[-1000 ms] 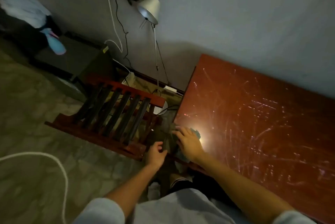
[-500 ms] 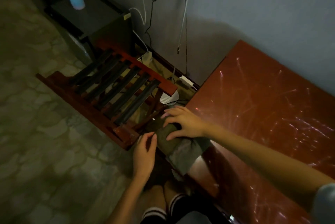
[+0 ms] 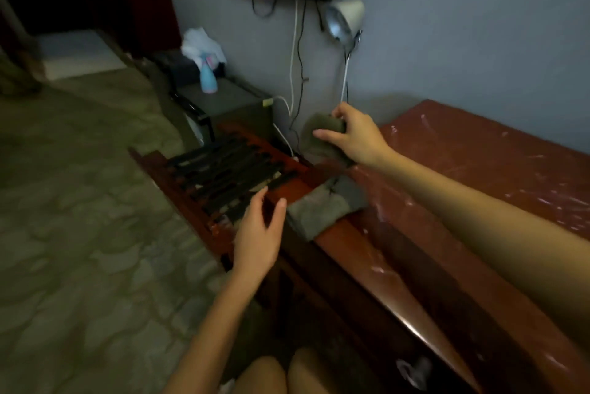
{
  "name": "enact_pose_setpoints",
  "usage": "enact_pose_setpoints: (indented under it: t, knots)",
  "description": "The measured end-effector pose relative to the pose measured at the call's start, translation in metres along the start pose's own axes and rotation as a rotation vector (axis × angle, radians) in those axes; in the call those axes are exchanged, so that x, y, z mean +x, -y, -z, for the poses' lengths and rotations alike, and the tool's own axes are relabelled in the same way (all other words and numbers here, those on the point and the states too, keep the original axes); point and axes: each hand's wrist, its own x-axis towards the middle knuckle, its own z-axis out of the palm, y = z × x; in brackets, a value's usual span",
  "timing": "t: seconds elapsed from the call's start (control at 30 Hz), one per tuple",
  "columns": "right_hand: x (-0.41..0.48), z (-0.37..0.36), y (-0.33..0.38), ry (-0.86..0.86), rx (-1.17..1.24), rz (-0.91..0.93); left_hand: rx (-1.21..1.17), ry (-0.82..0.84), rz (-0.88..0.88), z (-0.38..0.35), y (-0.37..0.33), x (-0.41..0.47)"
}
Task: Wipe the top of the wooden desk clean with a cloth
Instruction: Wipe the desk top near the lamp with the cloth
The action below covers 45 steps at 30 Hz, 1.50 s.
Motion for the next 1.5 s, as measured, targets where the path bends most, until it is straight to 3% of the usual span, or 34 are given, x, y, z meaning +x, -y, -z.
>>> enact_pose_setpoints:
  t: [0.1,0.2,0.37,0.5,0.73,0.9,1.07,1.23,1.4,1.5]
  knots:
    - [-0.045,0.033,0.021,-0.047,0.043,-0.071,0.131,-0.025,-0.014,0.006,-0.026,-0.035]
    - [-0.084,0.06,0.028,-0.063,0.084,-0.147,0.276,-0.002,-0.15,0.012,-0.057,-0.07]
    - [-0.124,0.086,0.024,-0.036,0.337,-0.324,0.422,0.023,-0.247,0.014,-0.082,-0.098]
    - [-0.141,0.09,0.016,-0.054,0.207,-0.35,0.502,0.038,-0.259,0.005,-0.082,-0.104]
    - [-0.11,0.078,0.005,0.025,0.201,-0.341,0.606,0.019,-0.333,-0.021,-0.082,-0.056]
    - [-0.064,0.054,-0.012,0.099,0.202,-0.334,0.755,0.136,-0.387,-0.034,-0.065,-0.004]
    - [-0.024,0.036,-0.019,0.124,0.167,-0.312,0.719,0.009,-0.489,-0.016,-0.044,0.022]
    - [-0.027,0.01,0.001,0.047,-0.083,-0.141,0.626,-0.154,-0.327,0.023,-0.026,0.043]
    - [-0.075,-0.05,0.033,0.269,-0.279,0.287,0.568,-0.228,-0.196,0.04,-0.007,0.028]
    - [-0.09,-0.067,0.046,0.401,-0.24,0.303,0.58,-0.221,-0.172,0.043,0.005,0.015]
